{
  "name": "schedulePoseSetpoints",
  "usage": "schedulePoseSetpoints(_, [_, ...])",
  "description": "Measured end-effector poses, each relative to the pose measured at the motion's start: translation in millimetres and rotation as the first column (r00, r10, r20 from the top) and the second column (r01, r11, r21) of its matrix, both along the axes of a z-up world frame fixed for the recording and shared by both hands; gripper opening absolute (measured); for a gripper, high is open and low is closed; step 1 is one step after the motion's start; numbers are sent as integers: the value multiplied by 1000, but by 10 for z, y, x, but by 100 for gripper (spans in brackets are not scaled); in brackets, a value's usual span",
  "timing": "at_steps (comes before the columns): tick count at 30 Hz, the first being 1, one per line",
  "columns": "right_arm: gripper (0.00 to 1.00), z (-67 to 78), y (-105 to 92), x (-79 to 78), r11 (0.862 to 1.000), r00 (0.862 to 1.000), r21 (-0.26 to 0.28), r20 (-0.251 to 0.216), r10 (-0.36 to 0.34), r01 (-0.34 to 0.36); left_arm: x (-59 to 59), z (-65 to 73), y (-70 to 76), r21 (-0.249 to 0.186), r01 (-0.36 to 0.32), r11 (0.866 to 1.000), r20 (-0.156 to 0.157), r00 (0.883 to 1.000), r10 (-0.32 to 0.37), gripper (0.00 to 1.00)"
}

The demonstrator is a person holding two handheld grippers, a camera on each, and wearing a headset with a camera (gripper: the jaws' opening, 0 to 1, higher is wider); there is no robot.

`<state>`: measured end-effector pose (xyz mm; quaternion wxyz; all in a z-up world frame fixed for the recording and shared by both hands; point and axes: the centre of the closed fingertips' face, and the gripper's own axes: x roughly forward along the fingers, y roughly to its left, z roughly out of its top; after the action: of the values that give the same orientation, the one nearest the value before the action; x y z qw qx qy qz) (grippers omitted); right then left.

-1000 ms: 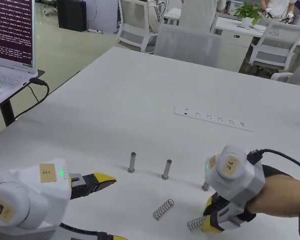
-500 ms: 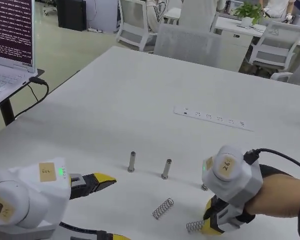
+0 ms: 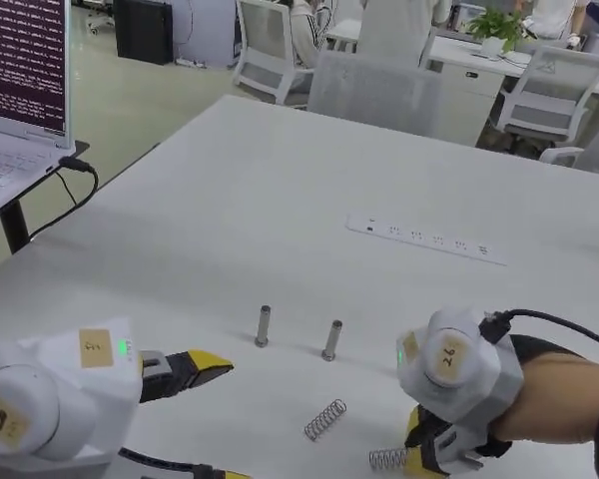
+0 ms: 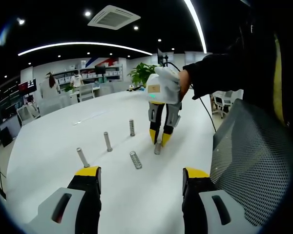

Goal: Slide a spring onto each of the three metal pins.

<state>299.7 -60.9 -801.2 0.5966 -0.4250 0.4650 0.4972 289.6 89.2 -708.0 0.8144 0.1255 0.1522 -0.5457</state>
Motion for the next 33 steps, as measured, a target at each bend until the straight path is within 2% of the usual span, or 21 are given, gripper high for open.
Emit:
schedulePoseSetpoints(7, [12,23,74,-33,998,998,16,4,61,-61,-20,0,-4,3,7,1000,-1,1000,-7,63])
schedulePoseSetpoints(10, [11,-8,60,-28,996,996,-10,7,88,-88,-28,4,-4,2,8,1000,0,1000,-8,63])
schedulePoseSetpoints(18, [9,-5,51,-18,995,995,-15,-1,98,-98,-25,15,-3,-2,8,1000,4,1000,-8,63])
schedulePoseSetpoints(22, [8,66,89,-4,995,995,-7,7,95,-95,-33,7,-9,8,17,1000,8,1000,-17,62])
schedulePoseSetpoints(26, [8,165,183,8,997,997,23,11,77,-77,-45,-7,-28,21,33,999,11,999,-33,62])
schedulePoseSetpoints(33, [8,310,306,-26,997,998,40,8,67,-67,-43,19,-66,25,54,998,20,998,-54,60])
